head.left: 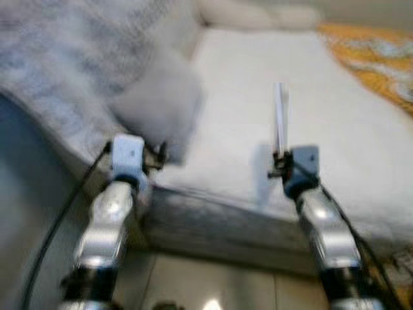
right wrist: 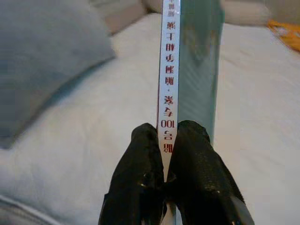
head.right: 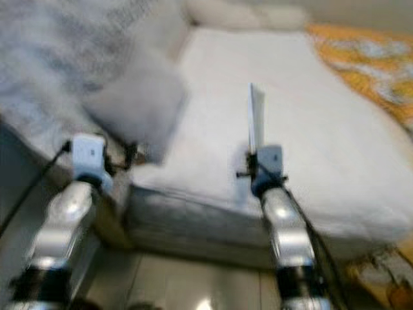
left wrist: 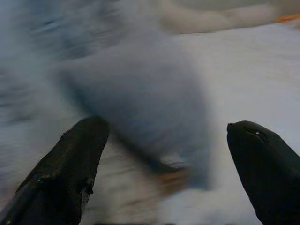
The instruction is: Clean up the room
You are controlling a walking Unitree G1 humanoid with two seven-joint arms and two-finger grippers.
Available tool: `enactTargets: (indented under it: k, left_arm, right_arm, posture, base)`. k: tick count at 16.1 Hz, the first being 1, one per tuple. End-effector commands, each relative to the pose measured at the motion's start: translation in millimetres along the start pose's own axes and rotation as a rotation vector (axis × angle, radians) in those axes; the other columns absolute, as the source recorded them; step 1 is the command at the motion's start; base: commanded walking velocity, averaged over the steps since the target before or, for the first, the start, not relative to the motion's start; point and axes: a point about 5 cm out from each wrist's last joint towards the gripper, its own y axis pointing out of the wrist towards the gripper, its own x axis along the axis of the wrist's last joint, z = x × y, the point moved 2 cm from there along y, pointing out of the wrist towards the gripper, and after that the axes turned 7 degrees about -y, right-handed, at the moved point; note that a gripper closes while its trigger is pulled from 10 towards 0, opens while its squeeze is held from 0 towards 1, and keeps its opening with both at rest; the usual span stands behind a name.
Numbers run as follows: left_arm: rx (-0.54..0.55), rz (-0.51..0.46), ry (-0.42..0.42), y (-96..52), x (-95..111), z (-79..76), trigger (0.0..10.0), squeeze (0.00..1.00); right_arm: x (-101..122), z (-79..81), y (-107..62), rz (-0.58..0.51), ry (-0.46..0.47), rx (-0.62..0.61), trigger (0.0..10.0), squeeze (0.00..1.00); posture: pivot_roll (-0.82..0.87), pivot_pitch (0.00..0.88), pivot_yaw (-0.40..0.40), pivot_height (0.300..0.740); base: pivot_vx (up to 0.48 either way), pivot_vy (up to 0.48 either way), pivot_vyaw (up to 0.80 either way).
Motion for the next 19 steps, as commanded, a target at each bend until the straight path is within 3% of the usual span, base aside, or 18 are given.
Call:
enactTargets:
  k: [1, 8, 19]
  left_arm:
    - [-0.03, -0.018, -0.012, 2.9, 5.8, -9.2, 10.0, 0.0]
    - [-0.079, -0.03, -0.018, 2.3, 7.6, -16.8, 10.0, 0.0]
    - [-0.083, -0.023, -0.014, 1.6, 6.1, -14.7, 10.0, 0.0]
  right_arm:
    - [8.3, -2.8, 0.2, -0.041, -0.007, 0.005, 10.0, 0.0]
    - [8.2, -4.1, 0.9, -0.045, -0.018, 0.011, 10.0, 0.0]
    - [6.8, 0.7, 0.6, -0.048, -0.025, 0.033, 10.0, 0.0]
  posture:
    - [0.1, 0.0, 0.011, 0.74]
    - [0.1, 0.0, 0.014, 0.74]
    - [0.1, 0.0, 0.016, 0.74]
  base:
    - [0.289, 0.0, 0.0]
    - [0.298, 0.0, 0.0]
    - [0.318, 0.0, 0.0]
